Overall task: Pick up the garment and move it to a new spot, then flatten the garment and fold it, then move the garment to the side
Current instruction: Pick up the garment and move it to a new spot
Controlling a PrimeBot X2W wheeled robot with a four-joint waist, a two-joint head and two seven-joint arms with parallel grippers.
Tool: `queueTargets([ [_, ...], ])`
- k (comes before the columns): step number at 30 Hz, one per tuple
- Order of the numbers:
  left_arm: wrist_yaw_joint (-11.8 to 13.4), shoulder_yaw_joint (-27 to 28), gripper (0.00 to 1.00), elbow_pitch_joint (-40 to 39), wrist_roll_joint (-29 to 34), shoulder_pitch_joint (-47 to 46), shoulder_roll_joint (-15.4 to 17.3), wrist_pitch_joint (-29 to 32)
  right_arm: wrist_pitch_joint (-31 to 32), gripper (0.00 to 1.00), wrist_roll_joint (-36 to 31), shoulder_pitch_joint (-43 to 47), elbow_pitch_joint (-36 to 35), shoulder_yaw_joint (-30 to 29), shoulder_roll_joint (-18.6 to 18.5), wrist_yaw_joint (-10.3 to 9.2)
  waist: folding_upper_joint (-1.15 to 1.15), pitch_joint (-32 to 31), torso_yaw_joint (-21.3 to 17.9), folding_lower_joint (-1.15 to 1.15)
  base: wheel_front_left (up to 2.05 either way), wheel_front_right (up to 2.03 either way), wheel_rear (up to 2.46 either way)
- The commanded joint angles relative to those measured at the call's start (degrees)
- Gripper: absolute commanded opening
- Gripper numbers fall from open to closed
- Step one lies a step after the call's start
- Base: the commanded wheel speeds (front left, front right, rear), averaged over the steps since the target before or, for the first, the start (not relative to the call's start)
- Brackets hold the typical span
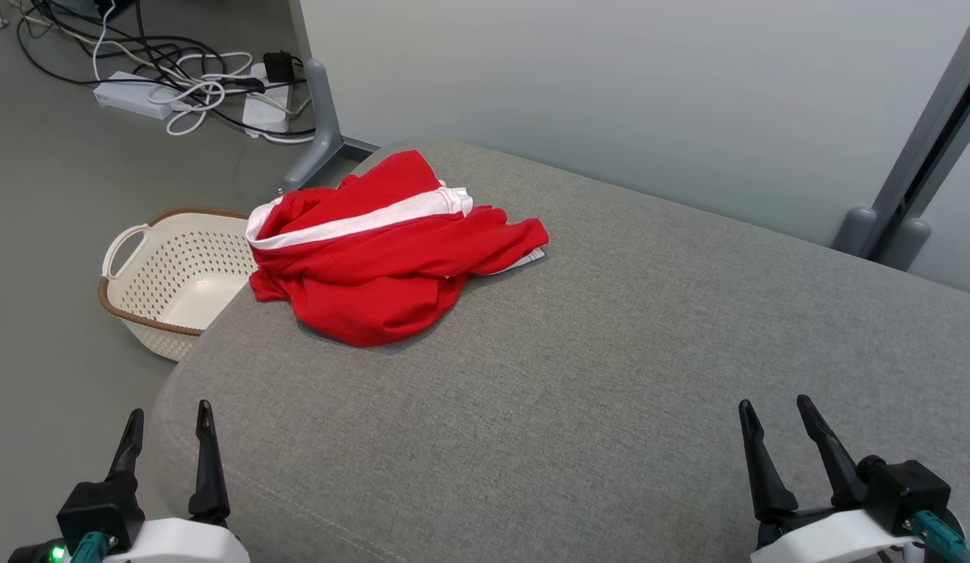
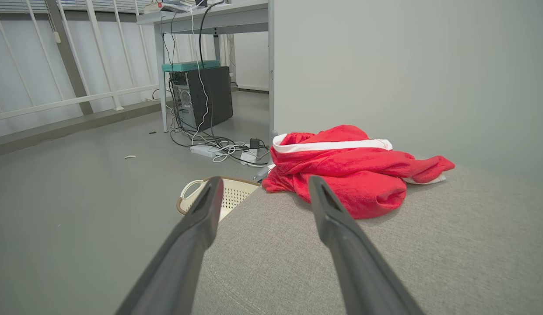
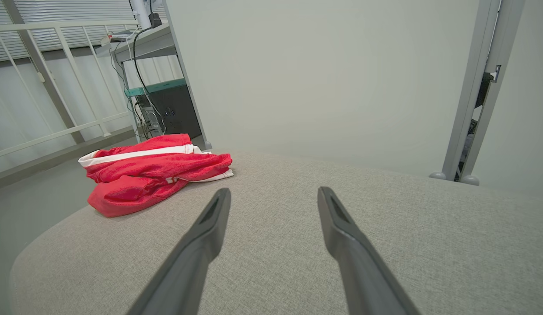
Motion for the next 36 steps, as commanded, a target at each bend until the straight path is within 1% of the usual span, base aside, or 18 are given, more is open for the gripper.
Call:
queueTargets([
  [1,0.3,0.2,1.0,-0.2,-0.1,0.0,0.3,0.1,-0.4,1.0,0.2,-0.1,0.0,-0.1,-0.4,0.11,0.0,0.0,0.0,0.0,0.0,0.0,0.0],
  [5,0.4,0.3,1.0,-0.2,-0.5,-0.2,0.3,-0.1,-0.5,1.0,0.2,-0.6,0.2,0.3,-0.4,0.11,0.0,0.4,-0.6,0.0,0.0,0.0,0.0],
  [8,0.1,0.7,1.0,-0.2,-1.5,-1.6,0.2,0.0,-0.3,1.0,-0.2,-1.2,0.3,0.7,-0.4,0.11,0.0,1.1,-1.8,0.0,0.0,0.0,0.0],
  [10,-0.4,1.2,1.0,-0.1,-2.4,-3.0,0.7,0.1,-0.1,1.0,-0.7,-2.0,0.2,0.6,-0.5,0.11,0.0,1.8,-3.2,0.0,0.0,0.0,0.0],
  [12,-1.2,2.4,1.0,0.8,-4.0,-5.7,1.6,0.2,0.4,1.0,-1.5,-3.0,0.1,0.4,-0.4,0.11,0.0,3.2,-5.8,0.0,0.0,0.0,0.0],
  [13,-1.2,2.4,1.0,0.8,-4.0,-5.7,1.6,0.2,0.4,1.0,-1.5,-3.0,0.1,0.4,-0.4,0.11,0.0,3.2,-5.8,0.0,0.0,0.0,0.0],
  [15,-1.9,2.7,1.0,1.5,-4.5,-8.2,2.5,0.5,0.6,1.0,-2.2,-3.6,-0.2,0.1,-0.5,0.11,0.0,4.5,-7.7,0.0,0.0,0.0,0.0],
  [16,-2.4,3.4,1.0,2.3,-5.1,-11.1,3.6,0.8,0.9,1.0,-2.8,-4.5,-0.8,-0.1,-0.5,0.11,0.0,6.3,-9.8,0.0,0.0,0.0,0.0],
  [21,-3.3,5.3,1.0,4.4,-7.1,-19.4,6.1,1.3,1.6,1.0,-4.8,-6.9,-2.6,-1.1,-0.5,0.11,0.0,12.0,-15.6,0.0,0.0,0.0,0.0],
  [22,-3.3,5.3,1.0,4.4,-7.1,-19.4,6.1,1.3,1.6,1.0,-4.8,-6.9,-2.6,-1.1,-0.5,0.11,0.0,12.0,-15.6,0.0,0.0,0.0,0.0],
  [23,-3.5,5.7,1.0,4.8,-7.6,-21.2,6.6,1.3,1.6,1.0,-5.2,-7.4,-3.0,-1.7,-0.5,0.11,0.0,13.2,-16.7,0.0,0.0,0.0,0.0],
  [26,-4.0,7.3,1.0,6.7,-8.6,-26.5,9.3,2.0,1.8,1.0,-6.3,-9.1,-4.5,-2.9,-0.5,0.11,0.0,17.2,-20.1,0.0,0.0,0.0,0.0],
  [28,-3.7,8.2,1.0,7.8,-9.2,-29.7,10.5,2.8,1.8,1.0,-6.8,-10.0,-5.2,-4.0,-0.7,0.11,0.0,19.6,-22.2,0.0,0.0,0.0,0.0],
  [30,-3.8,8.8,1.0,9.2,-9.1,-33.0,12.7,3.8,1.6,1.0,-7.0,-10.7,-6.1,-4.8,-0.7,0.11,0.0,21.7,-24.1,0.0,0.0,0.0,0.0],
  [36,-5.0,9.2,1.0,15.5,-9.5,-40.4,17.5,7.7,1.2,1.0,-7.3,-12.1,-7.3,-6.1,-0.7,0.11,0.0,25.8,-27.9,0.0,0.0,0.0,0.0],
])
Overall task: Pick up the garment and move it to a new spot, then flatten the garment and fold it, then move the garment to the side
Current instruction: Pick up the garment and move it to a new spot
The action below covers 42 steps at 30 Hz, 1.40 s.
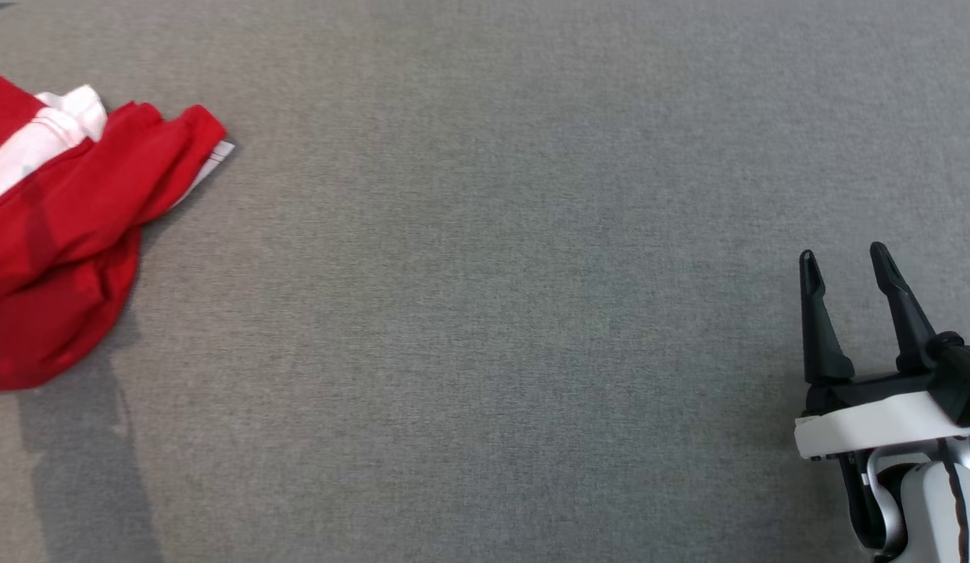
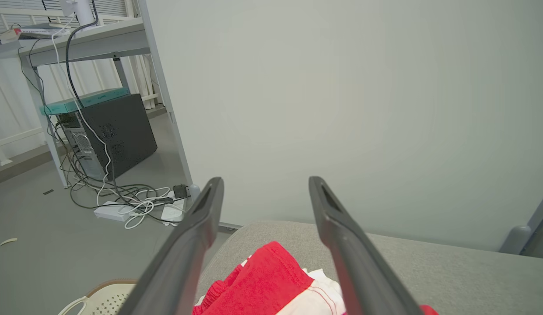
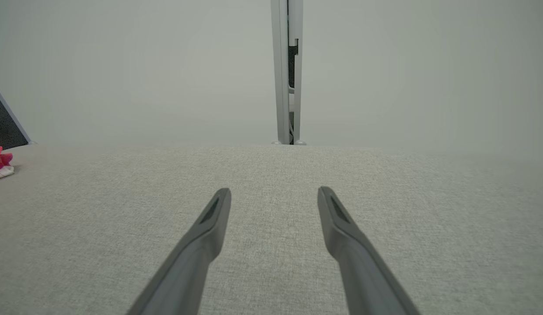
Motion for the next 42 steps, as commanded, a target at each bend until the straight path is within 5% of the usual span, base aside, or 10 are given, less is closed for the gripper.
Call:
queueTargets([
  [1,-0.6,0.3,1.0,1.3,-0.3,-2.0,1.1,0.3,-0.5,1.0,-0.3,-0.9,-0.4,-0.1,-0.2,0.11,0.0,4.2,-4.1,0.0,0.0,0.0,0.0],
  [13,-2.3,-4.0,1.0,15.3,0.3,-8.1,4.9,13.7,-1.0,1.0,-0.1,-2.4,-0.4,0.0,0.0,0.1,0.0,5.9,-6.4,0.0,0.0,0.0,0.0],
  [26,-3.2,-7.3,1.0,24.7,-0.3,-7.5,4.6,25.0,-0.7,1.0,-0.1,-2.5,-0.7,0.8,0.0,0.1,0.0,5.8,-6.8,0.0,0.0,0.0,0.0],
  [28,-3.2,-7.6,0.25,25.6,-0.5,-7.4,4.4,25.7,-0.6,1.0,-0.1,-2.3,-0.7,0.8,0.0,0.1,0.0,5.8,-6.8,0.0,0.0,0.0,0.0],
  [29,-3.2,-7.5,0.0,25.6,-0.7,-7.7,4.2,25.2,-0.6,1.0,-0.1,-2.3,-0.7,0.8,0.0,0.1,0.0,5.8,-6.8,0.0,0.0,0.0,0.0],
  [33,-2.7,-8.1,0.0,25.1,0.3,-8.4,4.6,23.0,-0.5,1.0,-0.2,-2.1,-0.6,0.9,0.0,0.1,0.0,5.4,-6.5,0.0,0.0,0.0,0.0],
  [42,-1.8,-8.5,0.0,19.9,2.7,-11.7,5.2,6.3,-1.1,1.0,0.6,-1.6,1.4,1.2,0.1,0.1,0.0,1.4,-5.3,0.0,0.0,0.0,0.0],
])
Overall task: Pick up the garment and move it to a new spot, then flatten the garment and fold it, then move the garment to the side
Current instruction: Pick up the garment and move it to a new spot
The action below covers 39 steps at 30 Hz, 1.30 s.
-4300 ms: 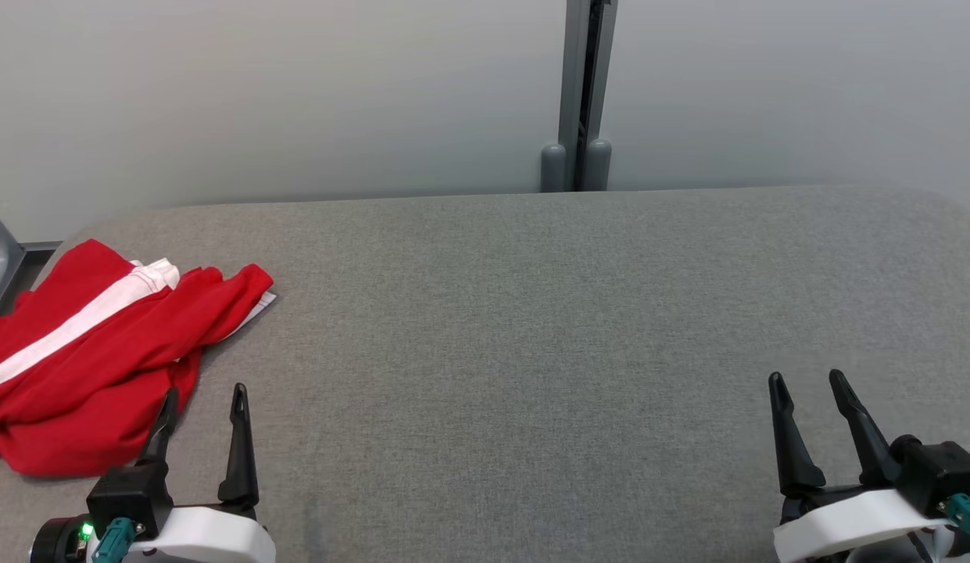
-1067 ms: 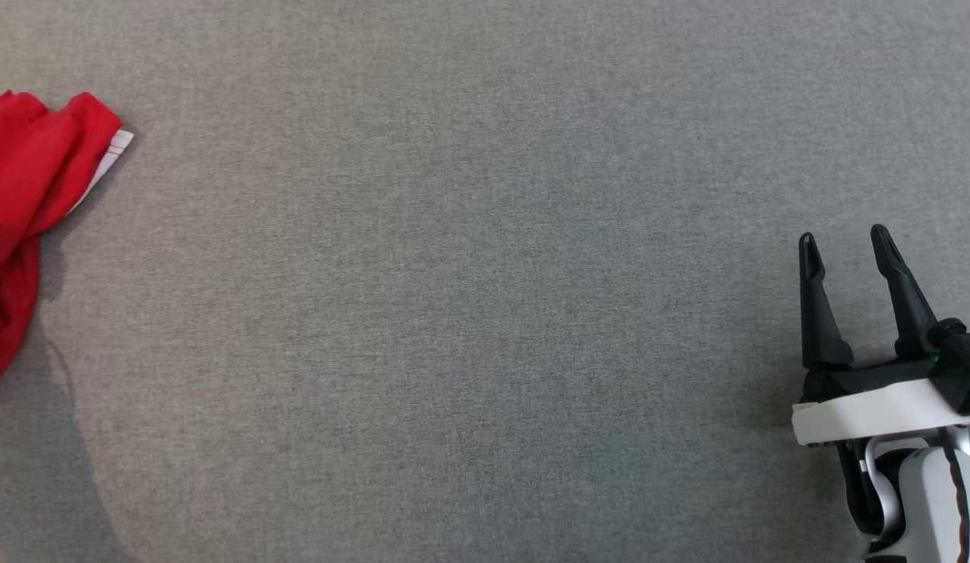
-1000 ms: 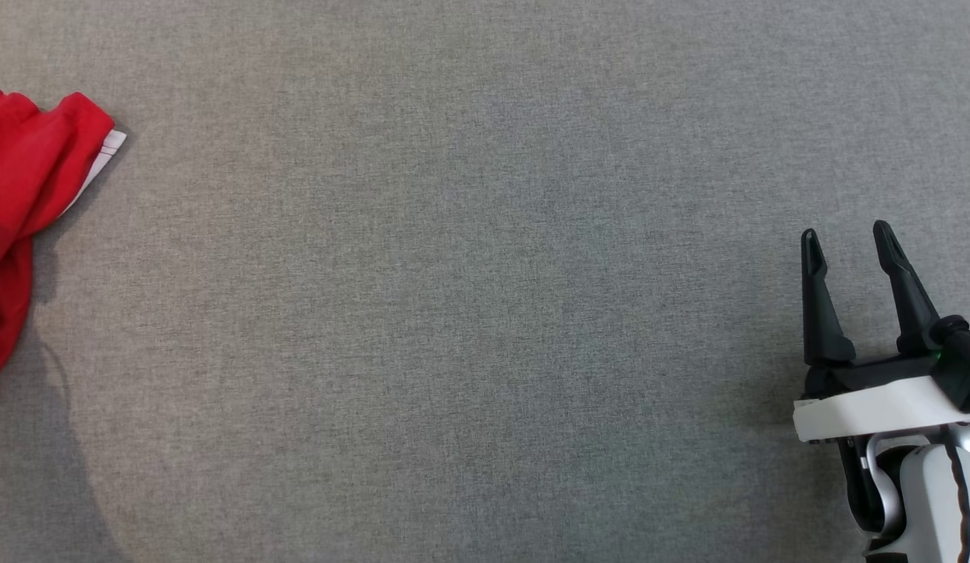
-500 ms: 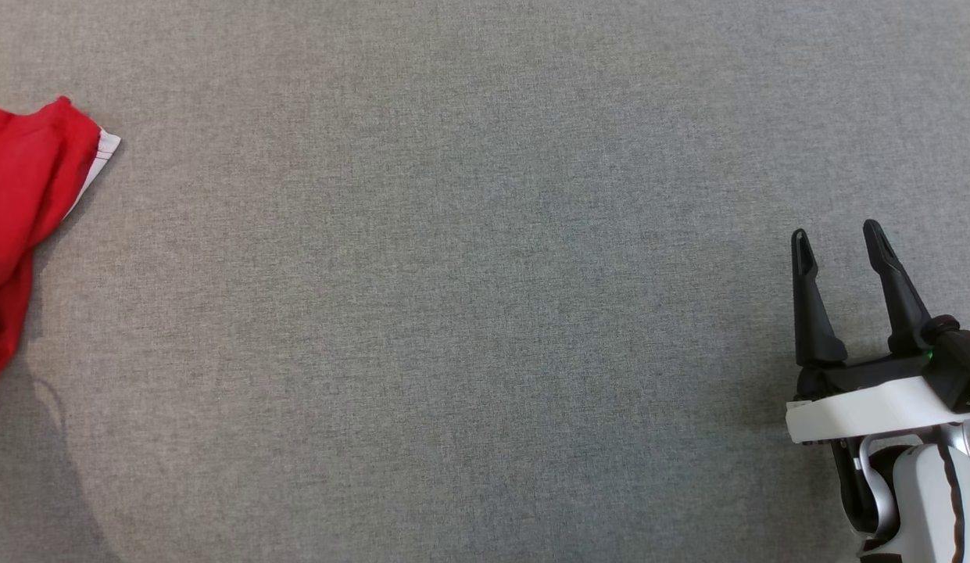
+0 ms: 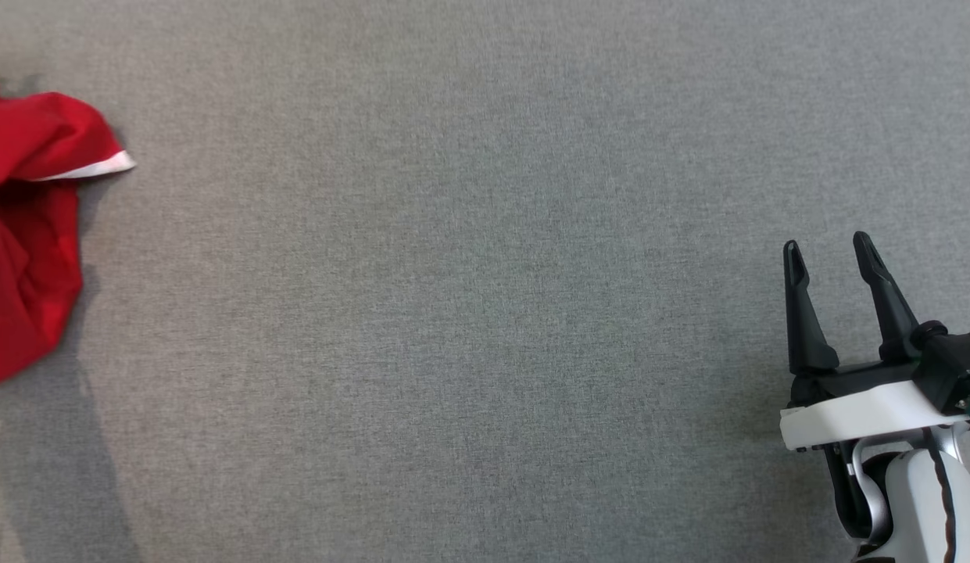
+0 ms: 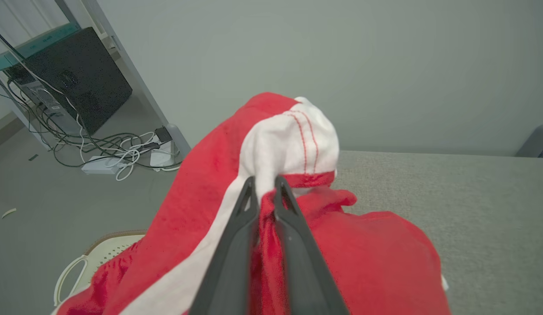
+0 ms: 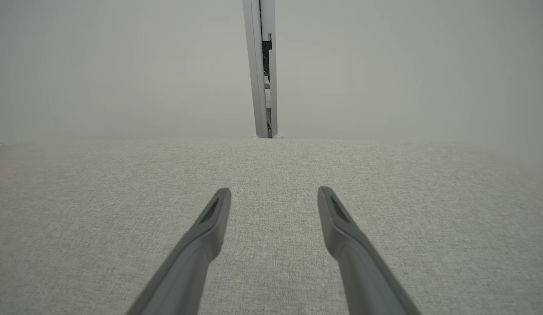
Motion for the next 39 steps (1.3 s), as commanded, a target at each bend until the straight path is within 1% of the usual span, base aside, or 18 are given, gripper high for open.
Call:
queueTargets([
  [1,0.0,0.0,0.0,-0.9,0.4,-1.3,0.6,-1.1,-0.4,1.0,0.4,0.5,0.2,0.0,-0.2,0.09,0.0,-1.3,0.4,0.0,0.0,0.0,0.0],
  [2,-0.3,0.3,0.0,-1.9,0.0,-1.8,0.4,-2.4,-0.5,1.0,0.5,0.6,0.7,0.1,-0.2,0.09,0.0,-2.0,0.4,0.0,0.0,0.0,0.0],
  [4,-0.7,-0.4,0.0,-4.2,0.8,-2.9,0.8,-4.0,-0.8,1.0,0.9,0.7,1.6,0.3,-0.2,0.09,0.0,-3.3,0.4,0.0,0.0,0.0,0.0],
  [6,-1.1,-0.9,0.0,-6.4,0.8,-4.0,0.7,-4.9,-1.0,1.0,1.6,0.9,2.4,0.7,-0.2,0.09,0.0,-4.6,0.0,0.0,0.0,0.0,0.0],
  [8,-2.1,-1.5,0.0,-8.8,0.9,-5.2,1.1,-5.5,-1.3,1.0,2.4,0.9,3.3,0.9,-0.2,0.09,0.0,-5.6,-0.7,0.0,0.0,0.0,0.0],
  [12,-4.5,-3.2,0.0,-13.0,0.7,-8.0,0.7,-5.8,-1.7,1.0,4.0,1.0,5.1,1.6,-0.2,0.09,0.0,-7.5,-2.9,0.0,0.0,0.0,0.0],
  [16,-5.5,-6.4,0.0,-17.5,1.2,-11.4,-1.6,-4.2,-1.9,1.0,5.7,1.4,6.5,2.3,-0.2,0.09,0.0,-9.0,-5.8,0.0,0.0,0.0,0.0],
  [19,-5.9,-8.8,0.0,-20.6,1.1,-13.7,-3.9,-2.7,-1.9,1.0,6.8,1.7,6.6,2.7,-0.2,0.09,0.0,-10.2,-8.3,0.0,0.0,0.0,0.0],
  [23,-6.3,-12.9,0.0,-24.1,1.6,-16.9,-8.0,-0.2,-1.9,1.0,8.1,2.6,6.5,2.6,-0.2,0.09,0.0,-11.3,-11.3,0.0,0.0,0.0,0.0],
  [24,-6.5,-14.7,0.0,-25.0,1.4,-18.5,-10.2,0.7,-1.9,1.0,8.6,2.9,6.4,2.7,-0.2,0.09,0.0,-11.7,-12.8,0.0,0.0,0.0,0.0],
  [28,-6.8,-17.8,0.0,-24.8,1.0,-21.0,-14.3,1.8,-1.9,1.0,9.3,3.4,6.7,2.6,-0.2,0.09,0.0,-12.2,-15.3,0.0,0.0,0.0,0.0],
  [31,-6.9,-19.4,0.0,-24.0,0.0,-21.8,-17.5,1.9,-1.9,1.0,9.3,3.7,6.7,2.2,-0.2,0.09,0.0,-12.4,-16.4,0.0,0.0,0.0,0.0],
  [32,-6.9,-19.4,0.0,-24.0,0.0,-21.8,-17.5,1.9,-1.9,1.0,9.3,3.7,6.7,2.2,-0.2,0.09,0.0,-12.4,-16.4,0.0,0.0,0.0,0.0],
  [34,-7.0,-20.5,0.0,-23.6,-0.5,-21.4,-19.3,1.3,-1.9,1.0,9.2,3.9,6.7,1.8,-0.2,0.1,0.0,-12.6,-16.8,0.0,0.0,0.0,0.0],
  [39,-7.2,-22.9,0.0,-23.5,-1.8,-16.9,-22.4,0.0,-1.9,1.0,8.8,4.5,6.6,0.8,-0.2,0.1,0.0,-13.0,-16.5,0.0,0.0,0.0,0.0],
])
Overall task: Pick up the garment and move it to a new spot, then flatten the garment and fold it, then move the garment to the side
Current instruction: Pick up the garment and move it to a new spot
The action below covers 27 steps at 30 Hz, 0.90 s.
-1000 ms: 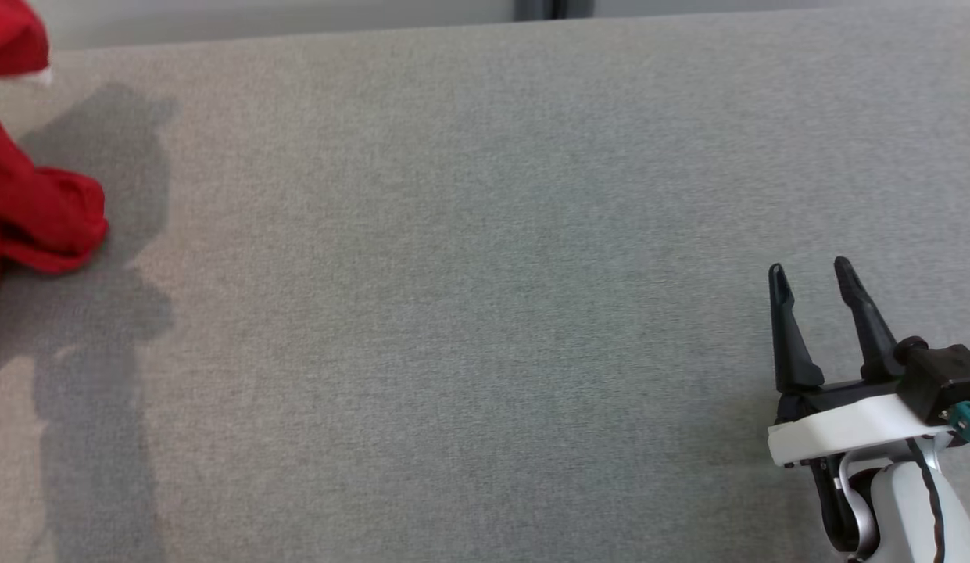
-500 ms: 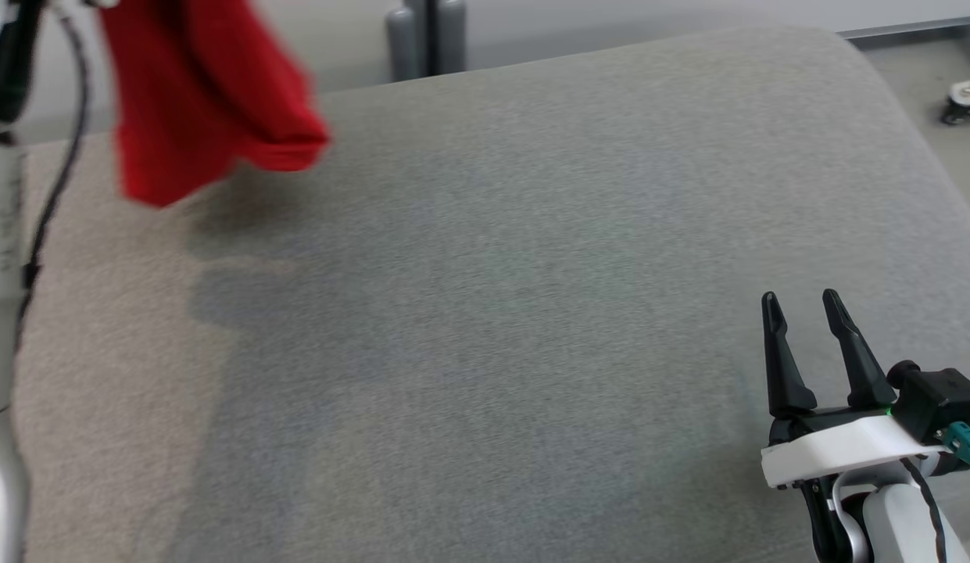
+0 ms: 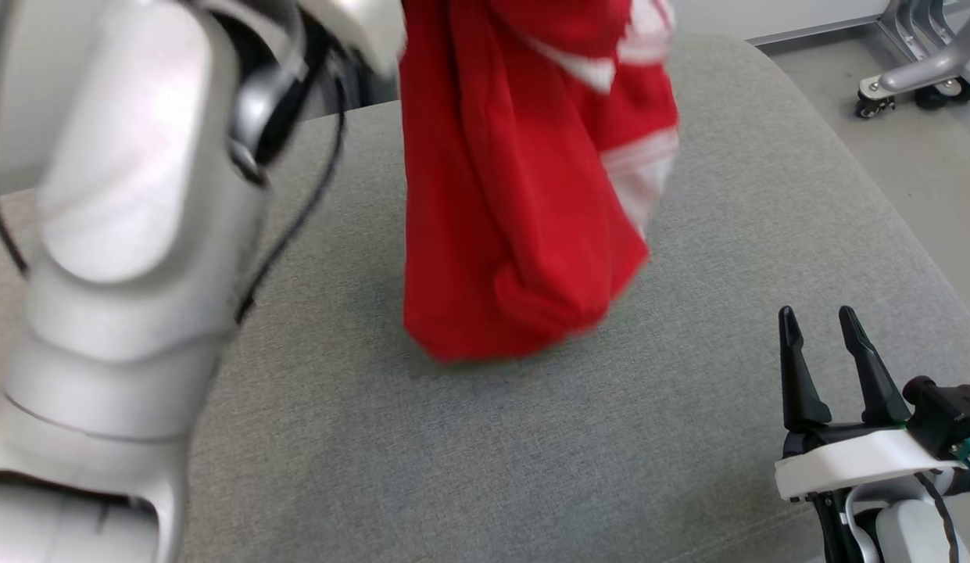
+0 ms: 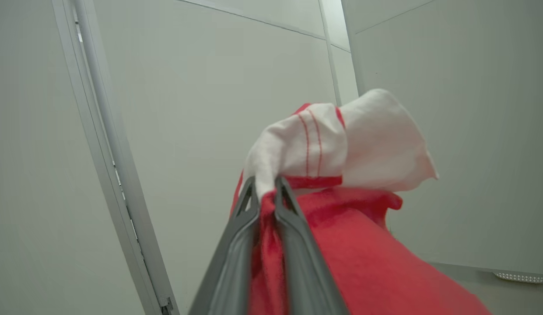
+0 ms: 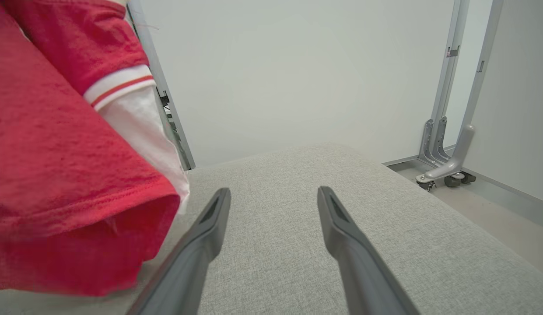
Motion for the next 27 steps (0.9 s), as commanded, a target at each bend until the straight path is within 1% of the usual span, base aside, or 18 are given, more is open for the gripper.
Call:
queueTargets([
  [1,-0.1,-0.5,0.0,-0.2,-0.4,2.2,0.0,-0.5,-0.3,1.0,-0.5,0.5,0.0,-0.4,-0.3,0.1,0.0,-0.2,0.4,0.0,0.0,0.0,0.0],
  [7,1.6,-2.2,0.0,-1.1,-2.7,14.0,-1.4,-2.6,-0.3,1.0,-1.0,0.3,0.0,0.2,-0.3,0.11,0.0,0.3,2.0,0.0,0.0,0.0,0.0],
  [10,2.8,-2.4,0.0,-0.2,-3.0,20.2,-0.7,-3.9,-0.3,1.0,-0.9,-0.5,0.1,1.2,-0.3,0.1,0.0,1.1,2.2,0.0,0.0,0.0,0.0],
  [15,4.1,-3.0,0.0,3.6,-3.3,29.8,0.2,-6.6,-0.3,1.0,-0.5,-1.1,0.6,2.6,-0.3,0.1,0.0,2.5,1.9,0.0,0.0,0.0,0.0],
  [18,3.7,-3.7,0.0,6.7,-4.3,34.1,-0.4,-8.1,-0.3,1.0,-0.9,-1.3,1.2,3.0,-0.3,0.1,0.0,2.9,2.1,0.0,0.0,0.0,0.0],
  [22,3.2,-5.2,0.0,10.2,-4.4,36.5,-1.3,-10.2,-0.3,1.0,-1.3,-1.3,1.5,3.2,-0.3,0.1,0.0,2.6,3.0,0.0,0.0,0.0,0.0],
  [23,2.9,-5.7,0.32,10.5,-3.9,36.3,-1.5,-11.4,-0.3,1.0,-1.5,-1.3,1.5,3.4,-0.3,0.1,0.0,2.5,3.2,0.0,0.0,0.0,0.0],
  [24,2.7,-5.6,1.0,11.0,-4.3,36.2,-1.7,-12.5,-0.3,1.0,-1.7,-1.3,1.5,3.4,-0.3,0.1,0.0,2.2,3.6,0.0,0.0,0.0,0.0],
  [27,2.2,-4.9,1.0,11.5,-4.4,34.8,-1.3,-15.4,-0.3,1.0,-2.3,-1.3,1.1,2.9,-0.3,0.1,0.0,1.2,4.9,0.0,0.0,0.0,0.0],
])
